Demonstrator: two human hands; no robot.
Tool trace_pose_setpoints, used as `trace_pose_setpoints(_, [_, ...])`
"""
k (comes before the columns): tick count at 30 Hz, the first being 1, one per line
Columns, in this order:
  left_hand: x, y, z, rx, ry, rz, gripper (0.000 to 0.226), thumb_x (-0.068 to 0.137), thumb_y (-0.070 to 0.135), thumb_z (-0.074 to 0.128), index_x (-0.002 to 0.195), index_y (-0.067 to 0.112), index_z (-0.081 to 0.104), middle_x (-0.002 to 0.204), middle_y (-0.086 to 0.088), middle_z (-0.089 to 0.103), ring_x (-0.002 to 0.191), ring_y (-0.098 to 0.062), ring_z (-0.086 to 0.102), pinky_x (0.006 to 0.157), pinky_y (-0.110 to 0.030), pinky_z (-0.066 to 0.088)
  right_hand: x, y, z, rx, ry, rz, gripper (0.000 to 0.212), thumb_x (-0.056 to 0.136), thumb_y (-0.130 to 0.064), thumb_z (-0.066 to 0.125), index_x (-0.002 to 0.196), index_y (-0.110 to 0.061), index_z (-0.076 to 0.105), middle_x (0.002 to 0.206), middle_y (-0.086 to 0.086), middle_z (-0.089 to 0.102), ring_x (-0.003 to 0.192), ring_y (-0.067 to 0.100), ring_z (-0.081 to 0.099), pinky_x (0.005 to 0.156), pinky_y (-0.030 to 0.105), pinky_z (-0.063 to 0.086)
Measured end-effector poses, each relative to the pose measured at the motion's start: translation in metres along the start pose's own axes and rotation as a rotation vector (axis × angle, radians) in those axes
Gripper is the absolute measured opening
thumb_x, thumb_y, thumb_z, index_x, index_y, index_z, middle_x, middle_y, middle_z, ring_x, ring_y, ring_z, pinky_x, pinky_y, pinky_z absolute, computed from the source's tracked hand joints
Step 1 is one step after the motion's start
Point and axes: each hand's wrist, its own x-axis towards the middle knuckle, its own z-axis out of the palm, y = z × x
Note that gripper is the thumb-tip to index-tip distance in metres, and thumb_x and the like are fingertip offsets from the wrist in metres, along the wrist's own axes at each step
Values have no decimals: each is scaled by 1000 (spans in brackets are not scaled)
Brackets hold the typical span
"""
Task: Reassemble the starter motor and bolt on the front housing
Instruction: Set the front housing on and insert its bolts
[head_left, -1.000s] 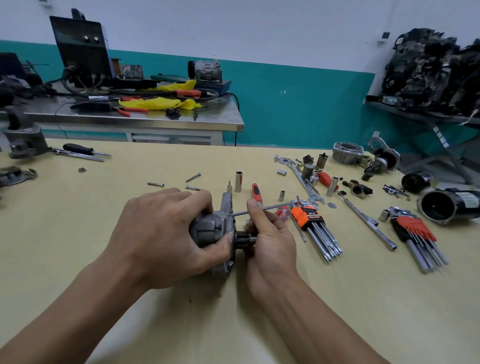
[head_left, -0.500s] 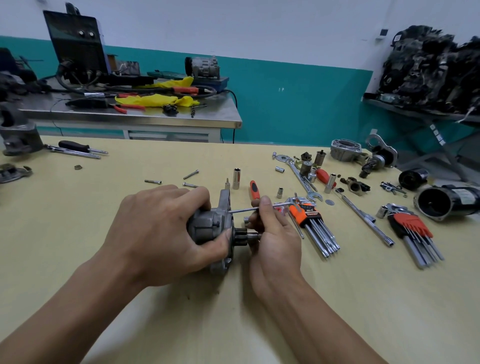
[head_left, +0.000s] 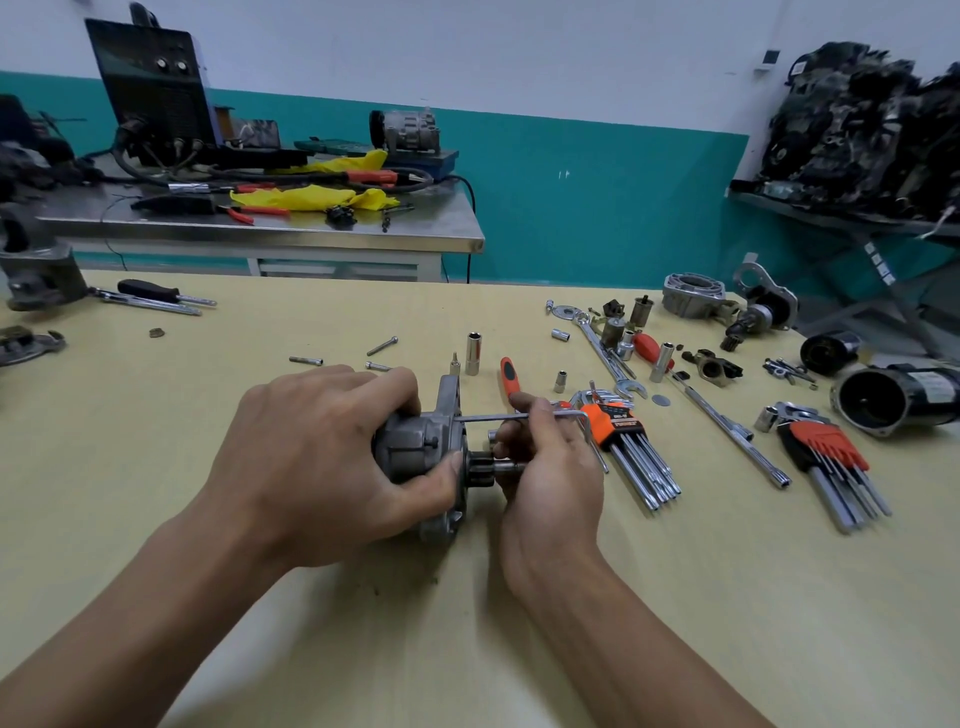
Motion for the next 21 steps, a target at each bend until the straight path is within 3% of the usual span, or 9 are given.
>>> trace_pose_setpoints(5, [0, 1, 0, -3, 17, -13, 39, 69, 65, 54, 69, 26, 55, 54, 10, 47, 51, -19, 42, 46, -30, 42, -4, -1, 4, -53, 67, -47, 37, 83, -33, 75, 49, -22, 66, 49, -4, 53, 52, 10, 48, 64, 31, 45])
trace_pose_setpoints(8, [0, 2, 1, 3, 18, -17, 40, 69, 65, 54, 69, 25, 55, 54, 9, 48, 51, -20, 43, 46, -30, 42, -4, 0, 6, -44, 85, -37, 35, 79, -33, 78, 50, -20, 64, 51, -4, 52, 52, 10, 46, 59, 29, 44])
trace_pose_setpoints(16, [1, 1, 1, 2, 15, -25, 40, 69, 66, 52, 69, 26, 56, 54, 11, 48, 50, -20, 43, 46, -29, 42, -2, 0, 2, 36, 12, 9, 38, 101, -27, 53, 72, -31, 78, 56, -7, 56, 57, 8, 50, 65, 30, 39])
trace_pose_setpoints(21, [1, 2, 1, -1, 16, -39, 41, 68, 66, 52, 70, 25, 57, 55, 9, 50, 52, -22, 44, 48, -32, 45, -2, 1, 7, 29, 91, 21, 35, 83, -34, 74, 50, -24, 71, 50, -5, 55, 57, 13, 49, 69, 36, 45])
